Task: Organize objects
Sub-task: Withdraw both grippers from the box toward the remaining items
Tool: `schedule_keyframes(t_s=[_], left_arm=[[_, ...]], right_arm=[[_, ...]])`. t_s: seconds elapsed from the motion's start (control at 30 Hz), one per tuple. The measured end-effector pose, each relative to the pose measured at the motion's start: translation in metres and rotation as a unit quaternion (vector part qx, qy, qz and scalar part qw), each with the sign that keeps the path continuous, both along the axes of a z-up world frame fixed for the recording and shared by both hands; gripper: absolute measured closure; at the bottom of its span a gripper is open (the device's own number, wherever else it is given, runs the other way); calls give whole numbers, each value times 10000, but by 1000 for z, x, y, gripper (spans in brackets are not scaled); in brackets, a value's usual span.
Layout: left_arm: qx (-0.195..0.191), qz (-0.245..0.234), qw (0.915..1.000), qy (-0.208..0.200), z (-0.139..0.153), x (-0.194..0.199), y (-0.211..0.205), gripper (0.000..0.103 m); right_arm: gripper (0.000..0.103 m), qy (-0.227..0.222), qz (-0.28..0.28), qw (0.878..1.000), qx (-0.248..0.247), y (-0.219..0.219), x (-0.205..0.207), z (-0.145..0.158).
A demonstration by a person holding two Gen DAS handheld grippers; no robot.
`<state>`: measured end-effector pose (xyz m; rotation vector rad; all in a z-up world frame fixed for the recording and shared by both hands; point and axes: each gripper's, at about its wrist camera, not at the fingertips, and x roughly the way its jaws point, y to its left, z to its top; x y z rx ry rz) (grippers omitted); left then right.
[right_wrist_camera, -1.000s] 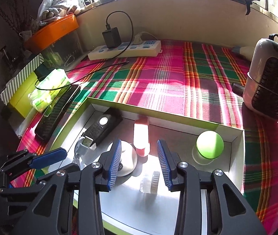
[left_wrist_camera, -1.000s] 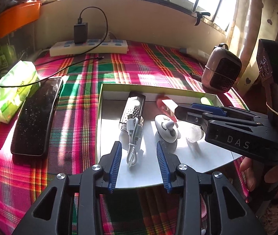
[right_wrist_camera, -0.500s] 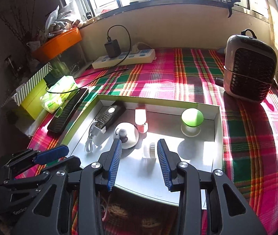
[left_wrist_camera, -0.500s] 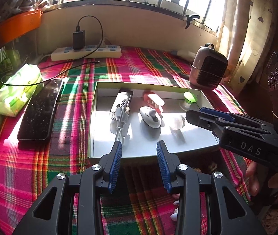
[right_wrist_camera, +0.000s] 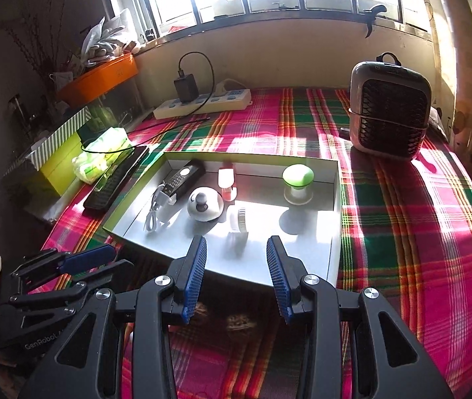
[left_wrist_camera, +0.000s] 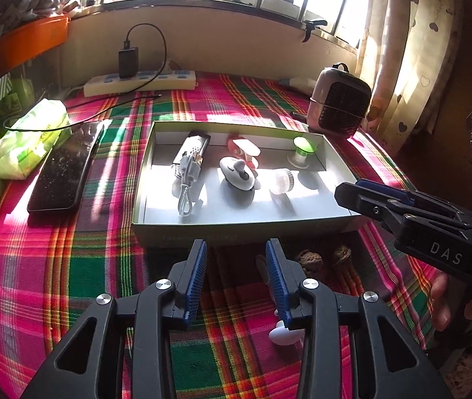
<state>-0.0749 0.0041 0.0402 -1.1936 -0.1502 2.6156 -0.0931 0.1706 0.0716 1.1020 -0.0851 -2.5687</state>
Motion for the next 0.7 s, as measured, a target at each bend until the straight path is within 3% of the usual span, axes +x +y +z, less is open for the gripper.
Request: schedule_keyframes(t_s=[0.6, 0.7], left_arm=[[177, -519, 9982, -235, -19, 30, 18, 67], [189, -607, 9977, -244, -22, 36, 20, 66]], right_arm=[[64, 24, -221, 9998, 5, 22, 36, -17], [56, 23, -272, 9996, -11, 27, 42, -20]])
